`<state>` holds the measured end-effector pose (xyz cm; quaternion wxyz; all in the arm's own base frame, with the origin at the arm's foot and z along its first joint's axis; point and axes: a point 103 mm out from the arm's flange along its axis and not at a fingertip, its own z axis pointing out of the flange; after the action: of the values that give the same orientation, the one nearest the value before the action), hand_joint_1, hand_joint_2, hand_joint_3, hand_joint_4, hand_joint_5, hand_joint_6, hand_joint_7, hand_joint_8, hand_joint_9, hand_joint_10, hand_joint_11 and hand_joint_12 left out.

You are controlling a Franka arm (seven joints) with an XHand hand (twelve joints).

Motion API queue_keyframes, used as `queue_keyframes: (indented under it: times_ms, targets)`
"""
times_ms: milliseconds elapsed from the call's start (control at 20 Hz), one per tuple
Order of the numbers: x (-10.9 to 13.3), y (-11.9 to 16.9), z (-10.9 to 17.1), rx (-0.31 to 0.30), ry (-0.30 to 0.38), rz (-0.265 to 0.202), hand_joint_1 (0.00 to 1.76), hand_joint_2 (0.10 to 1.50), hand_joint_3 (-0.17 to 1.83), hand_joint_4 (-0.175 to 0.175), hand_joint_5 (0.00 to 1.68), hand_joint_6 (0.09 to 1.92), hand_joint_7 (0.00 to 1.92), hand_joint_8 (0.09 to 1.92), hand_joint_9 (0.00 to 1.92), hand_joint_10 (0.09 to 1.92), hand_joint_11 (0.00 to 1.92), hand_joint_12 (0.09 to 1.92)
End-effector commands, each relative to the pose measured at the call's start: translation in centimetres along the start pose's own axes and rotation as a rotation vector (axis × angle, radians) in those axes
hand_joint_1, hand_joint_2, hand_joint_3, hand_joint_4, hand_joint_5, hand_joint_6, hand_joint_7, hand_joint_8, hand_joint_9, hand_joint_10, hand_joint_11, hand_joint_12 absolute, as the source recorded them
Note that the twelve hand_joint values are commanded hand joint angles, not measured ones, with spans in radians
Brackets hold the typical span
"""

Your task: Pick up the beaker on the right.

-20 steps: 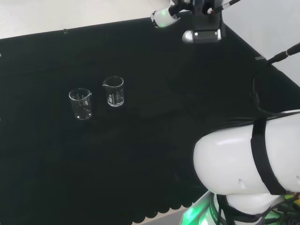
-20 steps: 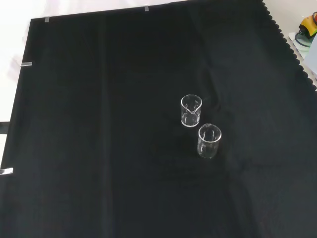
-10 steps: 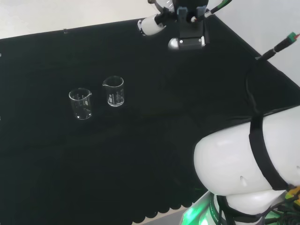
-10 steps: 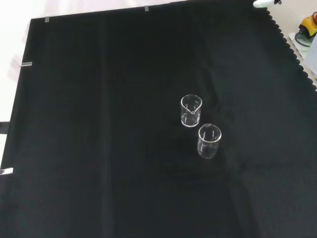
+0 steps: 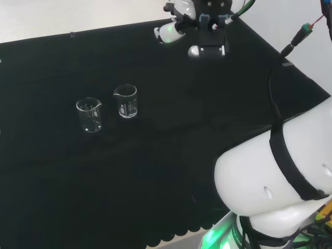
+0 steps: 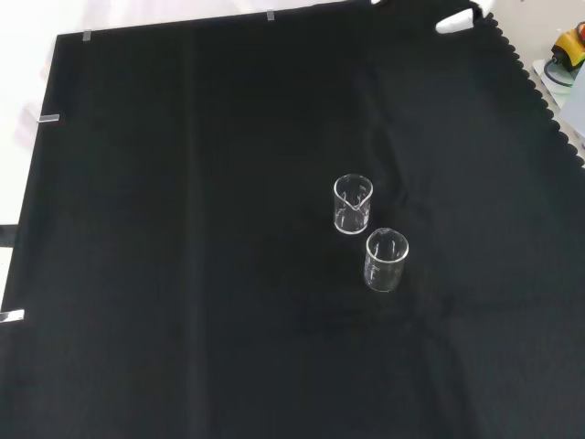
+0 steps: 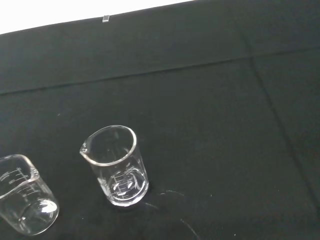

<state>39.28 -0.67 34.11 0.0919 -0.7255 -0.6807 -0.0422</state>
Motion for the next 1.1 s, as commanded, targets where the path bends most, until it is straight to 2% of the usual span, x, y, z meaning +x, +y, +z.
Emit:
queue_keyframes:
  times_ms: [50, 250, 700, 1100]
  targets:
    - [-3.5, 2.8, 1.4, -0.013, 0.048, -0.018, 0.56, 0.69, 0.9, -0.054, 0.28, 0.09, 0.2, 0.61, 0.3, 0.67, 0.0, 1.21]
    - [-3.8, 3.8, 2.8, 0.01, 0.058, -0.042, 0.59, 0.64, 0.91, -0.054, 0.28, 0.09, 0.21, 0.62, 0.32, 0.67, 0.0, 1.21]
    - [-3.0, 6.0, 7.0, 0.047, 0.098, -0.079, 0.65, 0.52, 0.95, -0.055, 0.29, 0.09, 0.21, 0.62, 0.34, 0.67, 0.0, 1.23]
    - [-2.9, 7.8, 10.4, 0.094, 0.16, -0.149, 0.73, 0.43, 1.01, -0.059, 0.29, 0.09, 0.23, 0.63, 0.37, 0.67, 0.0, 1.32]
